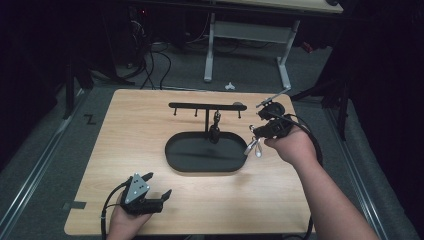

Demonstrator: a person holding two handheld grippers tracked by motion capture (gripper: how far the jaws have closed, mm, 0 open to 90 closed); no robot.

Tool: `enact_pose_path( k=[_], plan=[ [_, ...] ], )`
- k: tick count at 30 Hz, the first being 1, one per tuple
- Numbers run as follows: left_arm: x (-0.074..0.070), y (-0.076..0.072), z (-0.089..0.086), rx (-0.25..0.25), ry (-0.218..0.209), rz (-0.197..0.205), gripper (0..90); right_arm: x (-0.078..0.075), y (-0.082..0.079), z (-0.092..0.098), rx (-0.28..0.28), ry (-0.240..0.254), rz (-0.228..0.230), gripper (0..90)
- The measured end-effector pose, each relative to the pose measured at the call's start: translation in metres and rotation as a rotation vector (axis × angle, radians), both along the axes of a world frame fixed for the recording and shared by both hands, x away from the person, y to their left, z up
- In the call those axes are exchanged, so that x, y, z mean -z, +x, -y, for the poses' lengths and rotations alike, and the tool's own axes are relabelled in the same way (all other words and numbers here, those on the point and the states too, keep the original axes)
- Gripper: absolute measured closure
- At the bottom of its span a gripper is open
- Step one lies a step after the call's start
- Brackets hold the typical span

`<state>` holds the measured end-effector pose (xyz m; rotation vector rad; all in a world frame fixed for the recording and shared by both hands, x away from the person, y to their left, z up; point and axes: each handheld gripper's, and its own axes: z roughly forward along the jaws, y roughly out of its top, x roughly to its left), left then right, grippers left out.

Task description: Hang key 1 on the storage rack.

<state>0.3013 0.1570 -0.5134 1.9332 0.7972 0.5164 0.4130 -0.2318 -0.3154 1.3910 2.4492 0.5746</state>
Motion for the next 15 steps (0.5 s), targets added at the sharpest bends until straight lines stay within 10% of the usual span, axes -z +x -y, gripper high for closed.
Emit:
enact_pose_path(
  k=[15],
  plan=[
    [0.001,-0.007,-0.012,-0.037,0.003,-0.002,14.9,-0.002,0.025,-0.018,-0.025,0.028,0.013,86.3]
  ],
)
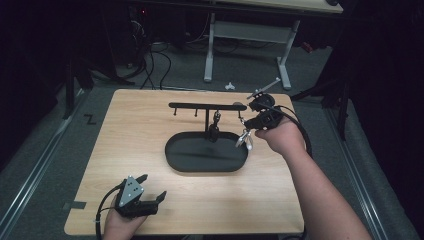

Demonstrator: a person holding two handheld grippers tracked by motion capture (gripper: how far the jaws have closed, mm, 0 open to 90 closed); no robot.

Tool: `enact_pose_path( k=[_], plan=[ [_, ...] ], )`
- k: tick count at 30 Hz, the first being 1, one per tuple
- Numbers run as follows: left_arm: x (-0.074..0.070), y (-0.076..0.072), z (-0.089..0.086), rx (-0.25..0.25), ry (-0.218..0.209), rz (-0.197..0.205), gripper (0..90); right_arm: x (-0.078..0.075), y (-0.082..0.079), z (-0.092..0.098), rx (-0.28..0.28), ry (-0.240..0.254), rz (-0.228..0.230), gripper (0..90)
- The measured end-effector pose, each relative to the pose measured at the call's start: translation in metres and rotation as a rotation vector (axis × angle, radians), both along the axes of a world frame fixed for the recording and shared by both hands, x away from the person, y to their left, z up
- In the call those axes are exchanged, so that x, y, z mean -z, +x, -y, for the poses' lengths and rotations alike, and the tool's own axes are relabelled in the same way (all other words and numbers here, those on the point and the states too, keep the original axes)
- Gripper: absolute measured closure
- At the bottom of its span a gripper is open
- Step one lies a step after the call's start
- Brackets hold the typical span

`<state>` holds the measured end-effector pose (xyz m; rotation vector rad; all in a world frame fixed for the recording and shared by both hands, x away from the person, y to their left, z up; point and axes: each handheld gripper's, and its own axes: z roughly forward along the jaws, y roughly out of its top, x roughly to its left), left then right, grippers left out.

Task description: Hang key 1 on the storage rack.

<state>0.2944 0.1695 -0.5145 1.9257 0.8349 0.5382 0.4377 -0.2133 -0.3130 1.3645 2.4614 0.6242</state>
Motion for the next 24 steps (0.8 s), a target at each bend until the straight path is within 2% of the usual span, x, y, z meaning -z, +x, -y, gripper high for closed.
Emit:
enact_pose_path(
  k=[9,13,16,24],
  plan=[
    [0.0,-0.002,-0.001,0.001,0.012,0.0,14.9,0.009,0.016,-0.004,-0.008,0.035,-0.006,86.2],
    [-0.001,-0.004,0.0,0.005,0.015,0.005,14.9,0.015,0.022,0.0,-0.002,0.044,-0.015,86.1],
    [-0.001,-0.004,-0.001,0.003,0.017,0.004,14.9,0.019,0.027,0.005,0.006,0.081,-0.013,85.8],
    [0.0,-0.004,-0.002,-0.005,0.008,0.001,14.9,0.028,0.033,0.009,-0.009,0.098,0.003,84.4]
  ],
)
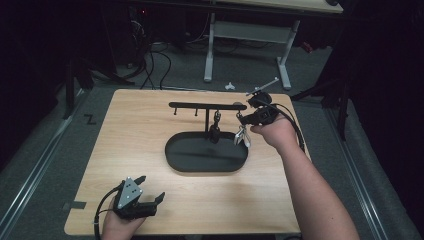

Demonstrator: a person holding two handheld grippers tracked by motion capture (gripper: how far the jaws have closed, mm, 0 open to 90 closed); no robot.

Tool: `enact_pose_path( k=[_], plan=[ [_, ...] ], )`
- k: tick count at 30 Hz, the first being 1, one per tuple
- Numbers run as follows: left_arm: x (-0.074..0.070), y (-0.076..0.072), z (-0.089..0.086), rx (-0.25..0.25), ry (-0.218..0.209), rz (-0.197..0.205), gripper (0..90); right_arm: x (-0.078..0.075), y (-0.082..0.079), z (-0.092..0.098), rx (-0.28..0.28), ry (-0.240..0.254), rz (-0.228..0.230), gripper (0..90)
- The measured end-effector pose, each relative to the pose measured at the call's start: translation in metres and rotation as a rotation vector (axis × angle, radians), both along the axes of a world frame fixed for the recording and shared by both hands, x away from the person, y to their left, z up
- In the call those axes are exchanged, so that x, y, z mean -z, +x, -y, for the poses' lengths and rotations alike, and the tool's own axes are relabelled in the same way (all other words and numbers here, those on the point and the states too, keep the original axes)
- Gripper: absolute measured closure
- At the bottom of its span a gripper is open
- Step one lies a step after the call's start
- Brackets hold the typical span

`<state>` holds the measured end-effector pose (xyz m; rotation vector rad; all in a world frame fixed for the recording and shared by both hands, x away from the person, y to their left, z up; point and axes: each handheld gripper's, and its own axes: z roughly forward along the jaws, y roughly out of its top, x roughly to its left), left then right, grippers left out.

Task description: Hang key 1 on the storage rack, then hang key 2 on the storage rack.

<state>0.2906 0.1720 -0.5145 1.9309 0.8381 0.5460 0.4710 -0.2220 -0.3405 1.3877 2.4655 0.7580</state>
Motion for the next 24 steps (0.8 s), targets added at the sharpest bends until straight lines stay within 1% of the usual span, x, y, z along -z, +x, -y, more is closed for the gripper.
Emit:
enact_pose_path(
  k=[3,4,5,6,9,13,15,18,20,21,22,23,24],
  plan=[
    [0.0,0.0,0.001,0.002,0.0,0.003,14.9,0.003,0.002,0.001,-0.002,0.008,0.009,82.9],
    [0.001,0.0,0.001,0.002,-0.001,0.003,14.9,0.004,0.003,0.002,0.0,0.006,0.013,80.4],
    [0.001,0.001,0.001,0.005,0.0,-0.003,14.9,0.005,0.003,0.002,0.011,-0.006,0.013,79.9],
    [0.001,0.001,0.001,0.002,-0.002,0.001,14.9,0.007,0.004,0.003,0.022,-0.011,0.017,78.2],
    [0.0,0.002,0.002,0.002,-0.004,0.003,14.9,0.009,0.004,0.007,0.045,0.01,0.019,77.2],
    [0.0,0.004,0.005,0.007,-0.001,0.003,14.9,0.016,-0.001,0.014,0.062,0.02,0.027,71.7],
    [0.0,0.004,0.007,0.011,0.005,0.003,14.9,0.02,-0.005,0.018,0.074,0.03,0.04,67.3],
    [0.0,0.005,0.009,0.013,0.01,0.005,14.9,0.028,-0.015,0.025,0.081,0.035,0.085,58.5],
    [0.0,0.006,0.011,0.018,0.018,0.002,14.9,0.035,-0.023,0.029,0.093,0.043,0.108,54.6],
    [0.001,0.006,0.012,0.018,0.021,0.004,14.9,0.038,-0.026,0.031,0.096,0.042,0.112,53.1],
    [0.001,0.006,0.012,0.018,0.021,0.005,14.9,0.042,-0.032,0.034,0.1,0.04,0.125,52.1],
    [0.0,0.006,0.013,0.019,0.022,0.005,14.9,0.046,-0.036,0.036,0.097,0.024,0.14,51.2],
    [0.0,0.007,0.013,0.02,0.023,0.006,14.9,0.049,-0.039,0.037,0.089,0.0,0.143,50.0]
  ],
)
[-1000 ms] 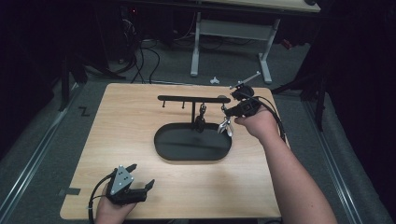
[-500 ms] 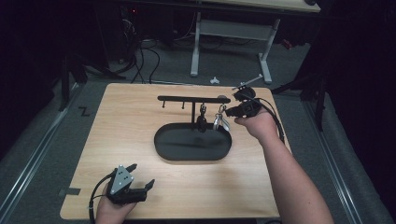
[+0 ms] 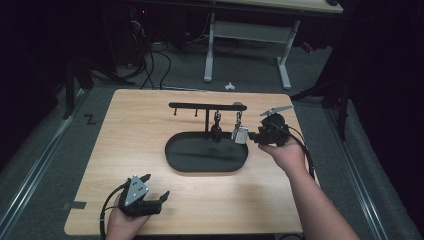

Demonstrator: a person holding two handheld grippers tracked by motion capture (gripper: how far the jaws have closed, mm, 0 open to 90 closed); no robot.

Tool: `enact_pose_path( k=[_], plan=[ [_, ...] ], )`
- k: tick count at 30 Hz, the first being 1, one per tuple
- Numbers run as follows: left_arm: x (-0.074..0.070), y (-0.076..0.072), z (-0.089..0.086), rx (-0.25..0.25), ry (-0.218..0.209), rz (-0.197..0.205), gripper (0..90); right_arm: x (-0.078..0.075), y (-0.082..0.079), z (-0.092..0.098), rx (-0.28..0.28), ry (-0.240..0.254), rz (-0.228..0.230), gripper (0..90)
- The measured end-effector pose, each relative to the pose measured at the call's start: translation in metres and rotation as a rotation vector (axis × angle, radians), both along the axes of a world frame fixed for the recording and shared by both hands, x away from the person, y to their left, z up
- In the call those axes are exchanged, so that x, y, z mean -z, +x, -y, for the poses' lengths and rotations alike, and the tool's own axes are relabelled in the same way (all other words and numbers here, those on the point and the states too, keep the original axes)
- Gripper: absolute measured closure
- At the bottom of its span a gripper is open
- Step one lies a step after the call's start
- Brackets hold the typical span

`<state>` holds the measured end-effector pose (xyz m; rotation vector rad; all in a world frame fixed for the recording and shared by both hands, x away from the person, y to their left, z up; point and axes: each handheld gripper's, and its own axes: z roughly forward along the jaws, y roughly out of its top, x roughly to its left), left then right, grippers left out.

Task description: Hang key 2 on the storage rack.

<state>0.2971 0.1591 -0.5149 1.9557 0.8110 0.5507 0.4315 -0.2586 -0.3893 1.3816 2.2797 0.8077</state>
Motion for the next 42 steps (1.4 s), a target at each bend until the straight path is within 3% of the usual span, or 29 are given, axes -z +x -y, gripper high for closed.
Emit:
enact_pose_path(
  k=[2,4,11,21,25,27,29,31,42],
  plan=[
    [0.0,0.001,0.001,0.0,0.003,0.001,14.9,0.006,-0.009,0.004,-0.009,-0.004,0.04,50.0],
    [0.0,0.001,0.001,0.0,0.003,-0.002,14.9,0.013,-0.018,0.009,-0.008,0.023,0.045,49.7],
    [0.002,0.001,0.007,0.011,0.026,-0.004,14.9,0.046,-0.053,0.02,0.011,0.013,0.091,47.0],
    [0.003,-0.002,0.014,0.02,0.041,-0.009,14.9,0.107,-0.116,0.039,0.044,0.069,0.138,41.3],
    [0.003,-0.002,0.019,0.022,0.033,-0.016,14.9,0.125,-0.146,0.043,0.071,0.066,0.202,41.6],
    [0.003,-0.002,0.022,0.026,0.026,-0.02,14.9,0.122,-0.15,0.043,0.049,0.064,0.198,40.5],
    [0.004,-0.002,0.025,0.03,0.036,-0.022,14.9,0.12,-0.153,0.044,0.061,0.059,0.221,40.6],
    [0.004,-0.002,0.028,0.033,0.04,-0.023,14.9,0.122,-0.152,0.045,0.07,0.089,0.217,40.6],
    [-0.001,-0.001,0.028,0.043,0.031,0.003,14.9,0.128,-0.154,0.052,0.108,0.081,0.208,40.9]
  ],
)
